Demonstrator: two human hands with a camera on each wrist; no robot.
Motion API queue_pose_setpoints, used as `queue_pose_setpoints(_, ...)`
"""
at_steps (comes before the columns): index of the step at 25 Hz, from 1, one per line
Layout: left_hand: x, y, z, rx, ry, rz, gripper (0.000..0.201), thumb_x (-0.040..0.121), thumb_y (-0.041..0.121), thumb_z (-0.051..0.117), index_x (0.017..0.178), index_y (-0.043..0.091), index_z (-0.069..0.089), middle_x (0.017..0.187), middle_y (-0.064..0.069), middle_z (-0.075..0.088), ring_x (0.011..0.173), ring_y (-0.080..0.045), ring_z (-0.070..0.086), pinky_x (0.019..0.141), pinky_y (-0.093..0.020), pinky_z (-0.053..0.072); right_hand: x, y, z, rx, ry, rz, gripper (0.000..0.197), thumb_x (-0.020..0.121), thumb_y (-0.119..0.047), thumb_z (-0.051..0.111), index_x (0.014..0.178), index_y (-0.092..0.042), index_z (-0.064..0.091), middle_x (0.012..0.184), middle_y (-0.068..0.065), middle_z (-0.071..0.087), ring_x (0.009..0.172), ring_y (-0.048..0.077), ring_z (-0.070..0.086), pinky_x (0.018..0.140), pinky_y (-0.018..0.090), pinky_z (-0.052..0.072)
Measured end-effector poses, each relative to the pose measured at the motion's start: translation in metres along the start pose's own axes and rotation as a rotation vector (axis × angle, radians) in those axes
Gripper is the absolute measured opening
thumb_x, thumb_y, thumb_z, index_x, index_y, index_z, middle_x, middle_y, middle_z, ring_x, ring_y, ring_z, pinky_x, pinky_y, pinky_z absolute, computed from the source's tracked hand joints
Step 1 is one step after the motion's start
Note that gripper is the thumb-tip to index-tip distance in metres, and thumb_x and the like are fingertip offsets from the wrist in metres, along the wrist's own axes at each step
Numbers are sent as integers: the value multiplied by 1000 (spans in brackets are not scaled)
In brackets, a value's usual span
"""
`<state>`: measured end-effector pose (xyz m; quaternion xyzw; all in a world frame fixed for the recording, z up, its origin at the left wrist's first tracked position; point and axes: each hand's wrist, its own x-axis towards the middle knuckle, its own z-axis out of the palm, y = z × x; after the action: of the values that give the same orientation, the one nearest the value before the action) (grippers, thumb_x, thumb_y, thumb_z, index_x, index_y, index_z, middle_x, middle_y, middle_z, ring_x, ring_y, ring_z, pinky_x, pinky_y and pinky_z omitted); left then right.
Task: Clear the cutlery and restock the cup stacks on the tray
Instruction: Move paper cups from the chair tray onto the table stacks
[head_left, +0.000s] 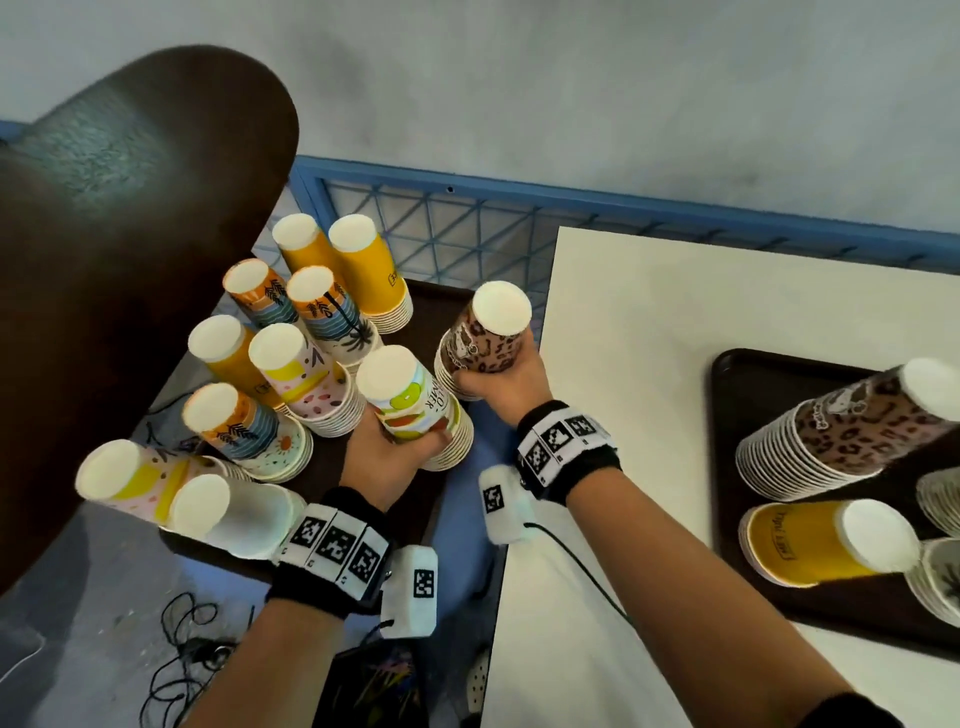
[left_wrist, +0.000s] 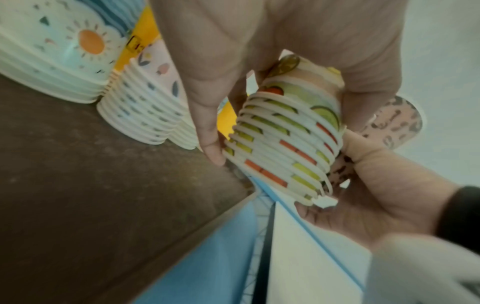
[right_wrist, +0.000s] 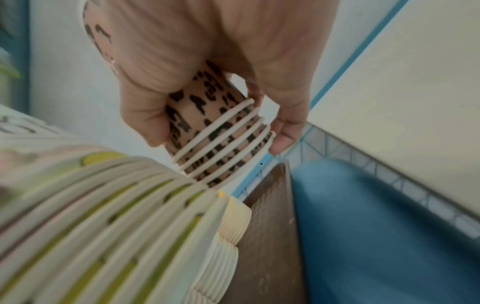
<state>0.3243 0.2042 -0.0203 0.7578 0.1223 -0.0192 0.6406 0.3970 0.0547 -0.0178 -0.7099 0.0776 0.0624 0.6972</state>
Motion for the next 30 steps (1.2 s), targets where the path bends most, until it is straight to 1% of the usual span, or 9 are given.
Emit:
queue_pose_setpoints(6,-66,53,44,-97,-209,103,59,51,15,78,107,14,60,89,16,74,90,5,67,73,-8,51,-97,-27,-91,46,128,-199,85,39,-29,84,117,-16,52,119,16,60,113,25,58,101,45,46)
queue_pose_setpoints(9,-97,81,94,-140,-294,136,64,45,28,77,106,17,61,93,17,74,92,-1,68,77,-12,53,-140,-51,-153,-16,233,-299,78,41,-36,79,112,-26,49,119,12,58,112,18,57,101,35,46)
queue_pose_setpoints(13,-132,118,171,-125,-341,166,60,44,32,76,101,20,64,88,17,74,87,-1,68,82,-20,53,-174,-75,-238,-49,329,-366,85,44,-34,81,119,-11,50,120,9,59,114,18,57,102,37,46)
queue_pose_setpoints(15,-148,134,210,-125,-346,174,65,45,28,78,107,14,62,92,13,73,86,1,68,81,-21,52,-184,-84,-280,2,360,-334,79,45,-23,84,116,-14,48,118,9,59,112,18,57,99,34,47)
queue_pose_setpoints(18,-161,153,255,-156,-316,138,60,51,21,82,108,19,61,105,0,69,97,-16,66,90,-40,52,-187,-94,-331,54,387,-311,77,55,0,83,120,-14,44,113,2,58,107,14,57,88,13,47)
queue_pose_setpoints(20,-162,162,272,-164,-270,118,48,62,10,81,103,25,60,107,-1,68,101,-22,64,95,-49,50,-180,-97,-351,41,402,-306,76,58,1,82,121,-14,43,110,-1,57,104,11,55,83,9,45)
queue_pose_setpoints(22,-159,170,284,-174,-199,117,47,67,8,79,107,22,60,110,-4,67,104,-24,63,95,-52,49,-167,-99,-368,15,391,-297,76,59,-1,82,122,-16,42,112,-1,56,105,12,54,90,19,44)
queue_pose_setpoints(26,-150,181,276,-254,-71,115,48,71,5,75,113,17,56,118,-8,64,109,-26,61,92,-47,51,-144,-101,-363,-54,299,-251,75,61,-3,81,124,-15,41,113,-1,55,107,14,53,93,28,42)
queue_pose_setpoints(30,-134,187,252,-318,-31,116,38,77,1,68,104,24,55,111,-5,64,97,-21,63,76,-39,57,-115,-77,-339,-285,152,-120,79,59,-15,82,127,-19,42,121,3,57,114,20,53,98,36,46)
